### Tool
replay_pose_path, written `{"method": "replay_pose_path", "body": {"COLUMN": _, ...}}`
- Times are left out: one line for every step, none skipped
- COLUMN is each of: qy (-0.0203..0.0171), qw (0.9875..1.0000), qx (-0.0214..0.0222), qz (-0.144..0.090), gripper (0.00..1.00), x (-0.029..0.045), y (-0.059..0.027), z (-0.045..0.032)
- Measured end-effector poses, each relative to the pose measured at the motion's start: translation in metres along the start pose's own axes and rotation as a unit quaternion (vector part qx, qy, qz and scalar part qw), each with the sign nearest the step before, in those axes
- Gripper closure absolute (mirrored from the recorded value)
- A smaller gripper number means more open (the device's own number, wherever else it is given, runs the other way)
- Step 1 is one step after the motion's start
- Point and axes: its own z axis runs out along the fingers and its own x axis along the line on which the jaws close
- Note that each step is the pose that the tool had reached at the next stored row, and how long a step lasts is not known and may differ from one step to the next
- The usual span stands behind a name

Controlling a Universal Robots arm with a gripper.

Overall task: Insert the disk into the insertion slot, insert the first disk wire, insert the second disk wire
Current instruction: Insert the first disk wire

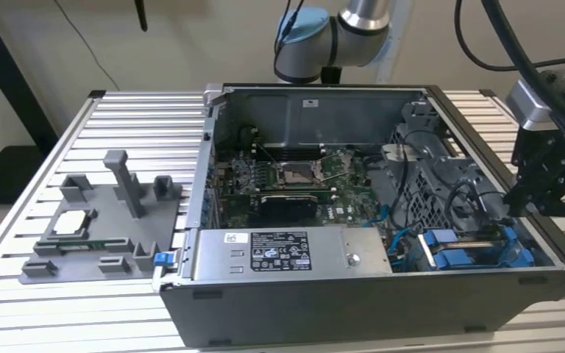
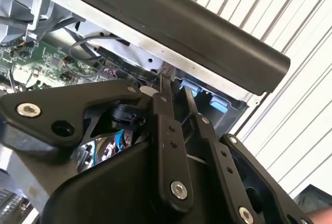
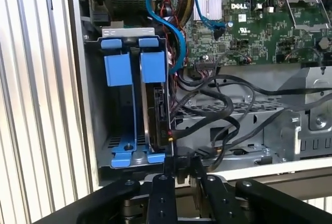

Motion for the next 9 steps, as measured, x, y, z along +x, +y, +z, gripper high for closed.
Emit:
{"method": "replay_pose_path", "body": {"qy": -0.0001, "qw": 1.0, "qx": 0.0, "qz": 0.001, "gripper": 1.0, "x": -0.0004, "y": 0.0, "z": 0.0002}}
{"method": "replay_pose_path", "body": {"qy": -0.0001, "qw": 1.0, "qx": 0.0, "qz": 0.002, "gripper": 1.0, "x": -0.0006, "y": 0.0001, "z": 0.0002}}
{"method": "replay_pose_path", "body": {"qy": 0.0, "qw": 1.0, "qx": -0.0002, "qz": 0.002, "gripper": 1.0, "x": -0.0006, "y": 0.0001, "z": 0.0002}}
{"method": "replay_pose_path", "body": {"qy": 0.0001, "qw": 1.0, "qx": -0.0006, "qz": 0.002, "gripper": 1.0, "x": -0.0006, "y": 0.0001, "z": 0.0}}
{"method": "replay_pose_path", "body": {"qy": 0.0002, "qw": 1.0, "qx": -0.0014, "qz": 0.002, "gripper": 1.0, "x": -0.0008, "y": 0.0001, "z": -0.0004}}
{"method": "replay_pose_path", "body": {"qy": 0.0003, "qw": 1.0, "qx": -0.0022, "qz": 0.002, "gripper": 1.0, "x": -0.0009, "y": 0.0001, "z": -0.0013}}
{"method": "replay_pose_path", "body": {"qy": 0.0004, "qw": 1.0, "qx": -0.0026, "qz": 0.003, "gripper": 1.0, "x": -0.0012, "y": 0.0, "z": -0.0027}}
{"method": "replay_pose_path", "body": {"qy": 0.0004, "qw": 1.0, "qx": -0.0029, "qz": 0.003, "gripper": 1.0, "x": -0.0015, "y": -0.0001, "z": -0.0048}}
{"method": "replay_pose_path", "body": {"qy": 0.0004, "qw": 1.0, "qx": -0.003, "qz": 0.003, "gripper": 1.0, "x": -0.0016, "y": -0.0001, "z": -0.0062}}
